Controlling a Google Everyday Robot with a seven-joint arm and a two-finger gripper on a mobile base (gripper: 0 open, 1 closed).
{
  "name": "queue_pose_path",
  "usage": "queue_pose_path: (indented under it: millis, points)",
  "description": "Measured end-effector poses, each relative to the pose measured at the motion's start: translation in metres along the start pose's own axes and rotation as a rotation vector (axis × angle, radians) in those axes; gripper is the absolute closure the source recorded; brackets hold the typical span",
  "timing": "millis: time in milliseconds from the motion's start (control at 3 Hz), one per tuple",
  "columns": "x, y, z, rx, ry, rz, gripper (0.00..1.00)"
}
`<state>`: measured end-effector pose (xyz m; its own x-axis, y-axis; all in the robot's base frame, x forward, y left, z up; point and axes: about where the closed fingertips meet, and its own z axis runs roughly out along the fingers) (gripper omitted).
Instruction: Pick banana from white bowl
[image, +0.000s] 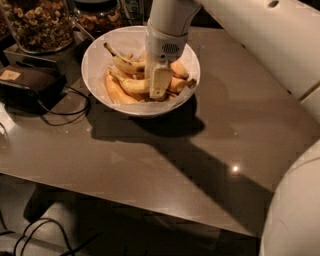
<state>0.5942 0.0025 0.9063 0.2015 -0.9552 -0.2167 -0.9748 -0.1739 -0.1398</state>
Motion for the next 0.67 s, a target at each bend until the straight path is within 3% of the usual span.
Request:
queue_pose_path:
  millis: [667]
  points:
    - [0.0013,0.0029,0.005,0.01,0.01,0.001,0.94]
